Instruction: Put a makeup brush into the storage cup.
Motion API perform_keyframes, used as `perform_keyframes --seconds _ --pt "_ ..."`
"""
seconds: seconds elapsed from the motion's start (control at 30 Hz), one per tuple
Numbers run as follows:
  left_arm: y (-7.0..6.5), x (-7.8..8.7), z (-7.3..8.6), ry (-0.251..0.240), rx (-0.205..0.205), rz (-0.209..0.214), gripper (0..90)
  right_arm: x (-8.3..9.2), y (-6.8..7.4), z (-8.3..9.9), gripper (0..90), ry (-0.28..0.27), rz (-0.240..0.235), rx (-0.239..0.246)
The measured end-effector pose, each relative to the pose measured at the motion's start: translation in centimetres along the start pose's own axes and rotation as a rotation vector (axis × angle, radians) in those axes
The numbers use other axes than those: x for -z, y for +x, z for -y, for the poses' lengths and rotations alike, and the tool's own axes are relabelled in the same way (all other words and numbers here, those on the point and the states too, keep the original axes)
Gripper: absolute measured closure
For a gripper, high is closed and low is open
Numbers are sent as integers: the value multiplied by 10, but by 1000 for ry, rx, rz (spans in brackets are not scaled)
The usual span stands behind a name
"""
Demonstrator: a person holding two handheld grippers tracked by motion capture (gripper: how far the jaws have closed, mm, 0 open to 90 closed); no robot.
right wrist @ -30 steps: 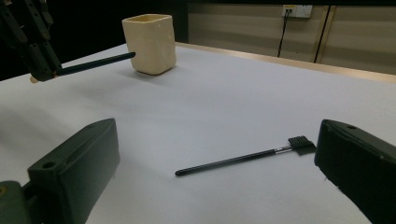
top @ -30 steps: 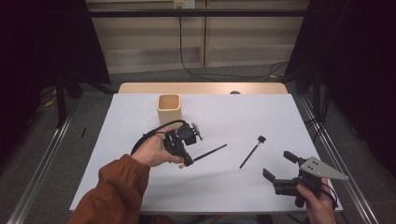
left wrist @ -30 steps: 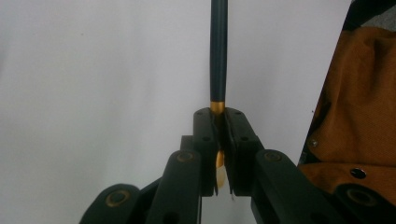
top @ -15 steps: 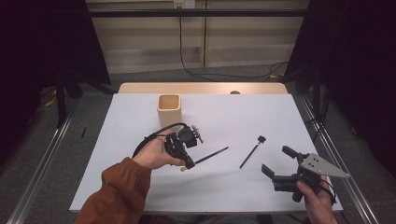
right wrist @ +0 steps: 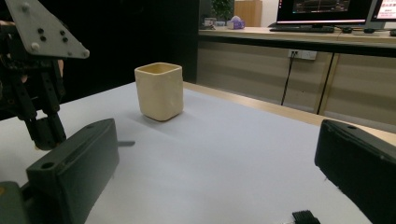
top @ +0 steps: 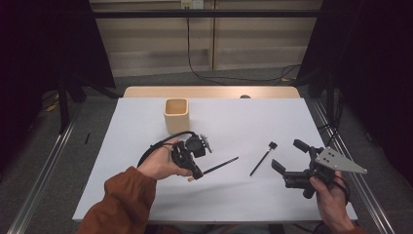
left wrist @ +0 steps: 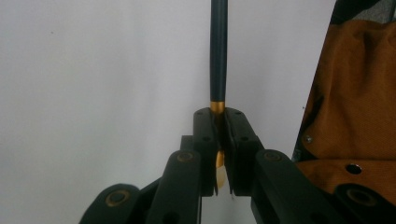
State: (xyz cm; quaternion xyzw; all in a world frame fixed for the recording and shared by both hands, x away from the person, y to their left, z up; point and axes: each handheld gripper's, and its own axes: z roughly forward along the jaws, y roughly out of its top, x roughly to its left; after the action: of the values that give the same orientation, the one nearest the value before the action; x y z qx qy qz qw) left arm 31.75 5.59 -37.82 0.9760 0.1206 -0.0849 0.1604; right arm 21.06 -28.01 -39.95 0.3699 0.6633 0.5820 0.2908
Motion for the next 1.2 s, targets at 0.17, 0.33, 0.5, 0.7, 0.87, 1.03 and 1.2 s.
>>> perform_keyframes --seconds 0.17,0.33,0.5,0.7,0.87,1.03,1.2 --pt "-2 0 0 -1 -10 -1 844 -6 -4 -12 0 11 -17 10" --pt "-3 -1 0 -18 22 0 843 -14 -7 -25 0 24 -51 23" --pt "-3 -1 0 -13 9 -1 843 -25 -11 -34 0 26 -65 34" --pt "-2 1 0 -1 -4 2 844 -40 -18 -41 0 39 -82 46" --pt "-4 -1 0 -16 30 -4 844 -51 -22 -46 0 67 -119 36" --pt "-2 3 0 5 0 -4 843 -59 -21 -50 0 99 -159 48" --pt "-3 3 -1 11 -8 1 843 -65 -14 -48 0 102 -185 88"
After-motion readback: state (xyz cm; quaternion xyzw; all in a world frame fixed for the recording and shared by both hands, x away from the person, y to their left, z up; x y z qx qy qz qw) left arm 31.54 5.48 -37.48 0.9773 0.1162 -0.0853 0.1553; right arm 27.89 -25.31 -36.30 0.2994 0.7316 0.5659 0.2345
